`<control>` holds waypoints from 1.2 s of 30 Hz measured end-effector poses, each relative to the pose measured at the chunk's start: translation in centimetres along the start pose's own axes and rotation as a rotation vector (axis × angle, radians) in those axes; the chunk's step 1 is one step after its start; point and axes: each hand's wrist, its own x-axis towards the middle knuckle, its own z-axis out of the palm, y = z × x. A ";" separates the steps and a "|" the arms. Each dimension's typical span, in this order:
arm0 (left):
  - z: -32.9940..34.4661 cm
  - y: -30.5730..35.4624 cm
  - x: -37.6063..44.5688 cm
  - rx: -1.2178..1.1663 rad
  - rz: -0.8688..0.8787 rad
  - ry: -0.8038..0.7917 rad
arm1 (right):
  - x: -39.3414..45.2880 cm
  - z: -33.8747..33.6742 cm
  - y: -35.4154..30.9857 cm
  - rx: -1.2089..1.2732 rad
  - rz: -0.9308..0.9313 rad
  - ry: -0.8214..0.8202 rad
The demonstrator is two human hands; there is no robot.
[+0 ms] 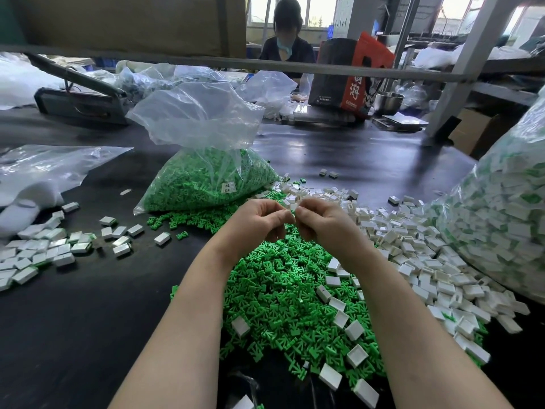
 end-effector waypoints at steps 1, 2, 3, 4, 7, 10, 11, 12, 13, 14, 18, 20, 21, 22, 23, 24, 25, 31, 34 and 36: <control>0.0 0.0 -0.1 -0.017 -0.009 -0.010 | 0.0 0.0 0.0 0.056 -0.005 -0.004; 0.1 0.1 -0.1 -0.035 -0.016 -0.024 | 0.0 0.0 0.1 0.109 -0.008 -0.008; 0.3 0.2 -0.2 -0.056 -0.018 -0.043 | 0.0 0.1 0.1 0.149 -0.010 -0.012; 0.4 0.3 -0.3 -0.073 -0.012 -0.061 | 0.0 0.1 0.1 0.176 -0.007 -0.016; 0.9 0.4 -0.4 -0.092 0.009 -0.082 | -0.1 0.1 0.2 0.202 0.040 -0.043; 1.0 0.1 -0.4 -0.082 0.010 -0.077 | -0.3 -0.1 0.4 0.170 0.094 -0.098; 1.0 0.0 -0.4 -0.093 0.012 -0.075 | -0.3 -0.1 0.4 0.177 0.100 -0.107; 1.0 -0.1 -0.4 -0.115 0.013 -0.072 | -0.3 -0.2 0.4 0.197 0.102 -0.109; 1.0 -0.2 -0.4 -0.145 0.012 -0.065 | -0.4 -0.2 0.4 0.225 0.103 -0.109; 0.9 -0.3 -0.4 -0.175 0.008 -0.055 | -0.4 -0.3 0.3 0.258 0.101 -0.111; 1.0 -0.5 -0.3 -0.184 0.005 -0.060 | -0.5 -0.4 0.2 0.297 0.097 -0.121; 1.1 -0.4 -0.2 -0.180 0.007 -0.070 | -0.4 -0.2 0.2 0.294 0.106 -0.115; 1.1 -0.4 -0.2 -0.188 0.004 -0.071 | -0.4 -0.1 0.2 0.291 0.112 -0.115; 1.1 -0.4 -0.2 -0.198 -0.001 -0.071 | -0.3 -0.1 0.2 0.286 0.119 -0.119; 1.1 -0.4 -0.2 -0.202 -0.007 -0.074 | -0.4 -0.1 0.3 0.281 0.127 -0.129; 1.1 -0.4 -0.2 -0.194 -0.011 -0.081 | -0.4 -0.2 0.4 0.285 0.134 -0.143; 1.1 -0.4 -0.2 -0.177 -0.010 -0.091 | -0.4 -0.2 0.4 0.299 0.140 -0.157; 1.0 -0.6 -0.3 -0.123 0.010 -0.137 | -0.5 -0.4 0.8 0.387 0.153 -0.244; 0.9 -0.7 -0.4 -0.159 -0.006 -0.181 | -0.6 -0.4 0.8 0.385 0.160 -0.264; 0.8 -0.8 -0.4 -0.160 -0.015 -0.203 | -0.7 -0.5 0.8 0.374 0.158 -0.266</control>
